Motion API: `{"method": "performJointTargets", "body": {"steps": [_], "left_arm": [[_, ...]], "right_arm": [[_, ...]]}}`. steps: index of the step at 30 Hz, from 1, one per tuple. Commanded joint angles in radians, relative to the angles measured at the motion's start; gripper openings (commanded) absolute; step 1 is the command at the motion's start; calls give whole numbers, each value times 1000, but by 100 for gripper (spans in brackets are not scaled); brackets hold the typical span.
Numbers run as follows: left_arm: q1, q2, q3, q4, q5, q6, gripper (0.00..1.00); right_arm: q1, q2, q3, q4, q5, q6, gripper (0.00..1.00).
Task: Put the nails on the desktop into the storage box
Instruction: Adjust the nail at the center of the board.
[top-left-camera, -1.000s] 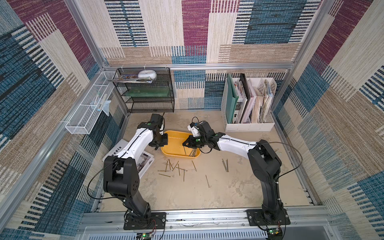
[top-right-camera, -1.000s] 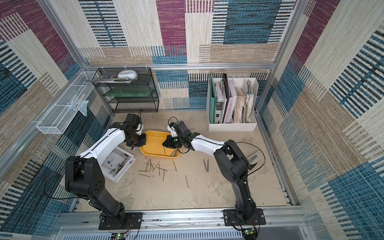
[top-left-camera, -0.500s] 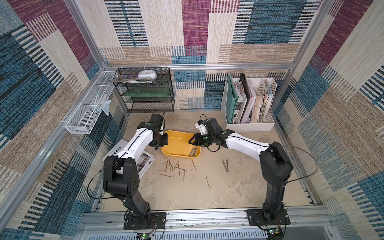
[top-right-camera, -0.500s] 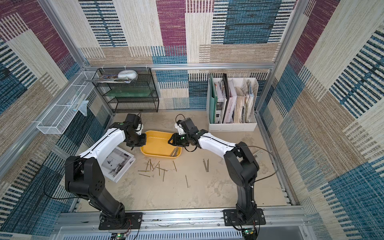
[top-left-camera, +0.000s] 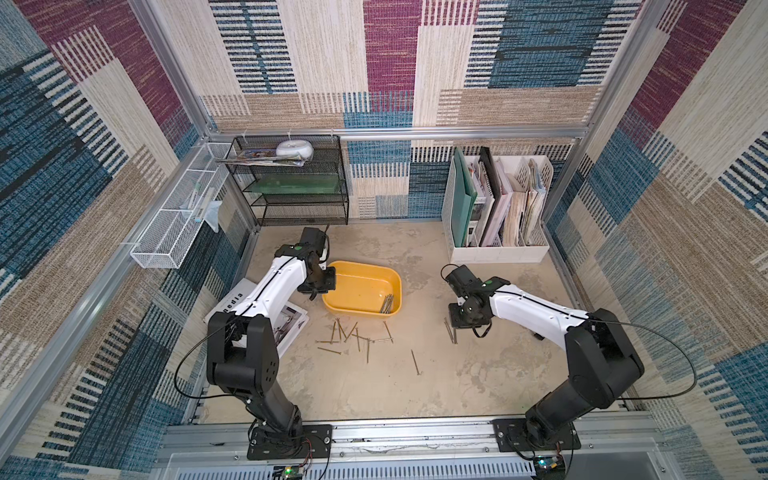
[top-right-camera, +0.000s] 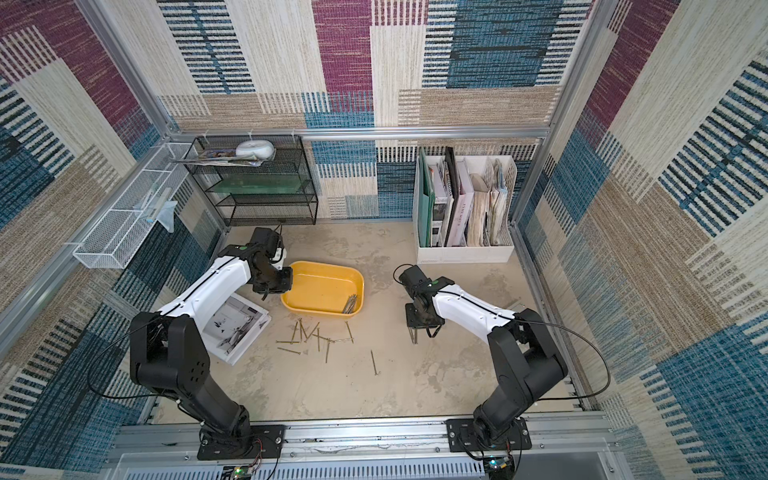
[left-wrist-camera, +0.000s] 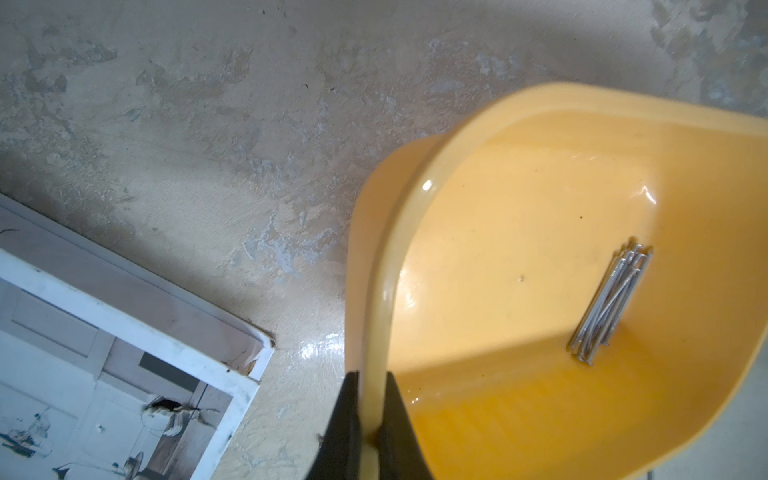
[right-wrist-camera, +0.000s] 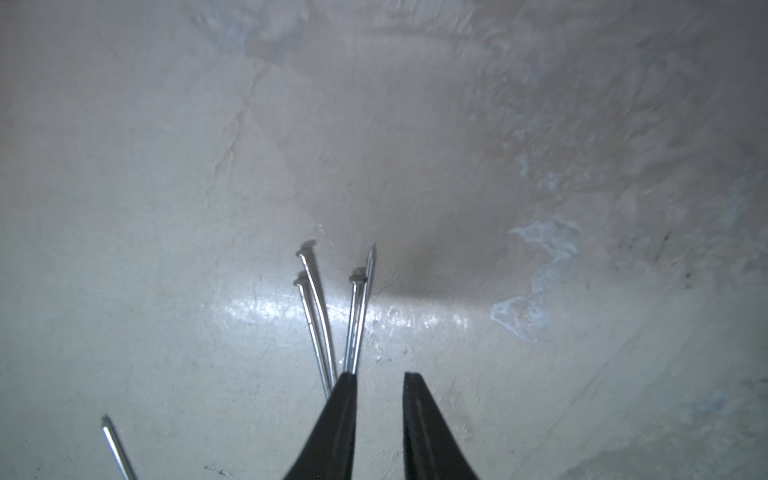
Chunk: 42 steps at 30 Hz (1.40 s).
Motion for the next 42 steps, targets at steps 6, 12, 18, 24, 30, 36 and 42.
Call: {"method": "performJointTargets", "body": {"steps": [6,12,18,24,30,36,42], "left_arm": [[1,-11,10,-1,25,-1,0],[1,-6,10,-2,27,-1,0],[1,-5,11,-2,25,0,0],[1,-4,11,-2,25,0,0],[1,-5,10,-2,25,0,0],[1,-3,11,-2,25,2,0],[1,-1,11,-1,24,2,0]], "right_arm": [[-3,97,13,29,12,-38,24],[-3,104,33,46,-13,-43,28],[-3,82,26,52,-34,-40,30],[-2,116,11,78,-56,-46,29],[-2,172,6,79,-30,-47,23],[-2,168,-2,63,1,-49,4],[-2,130,50,45,-5,-50,0]]}}
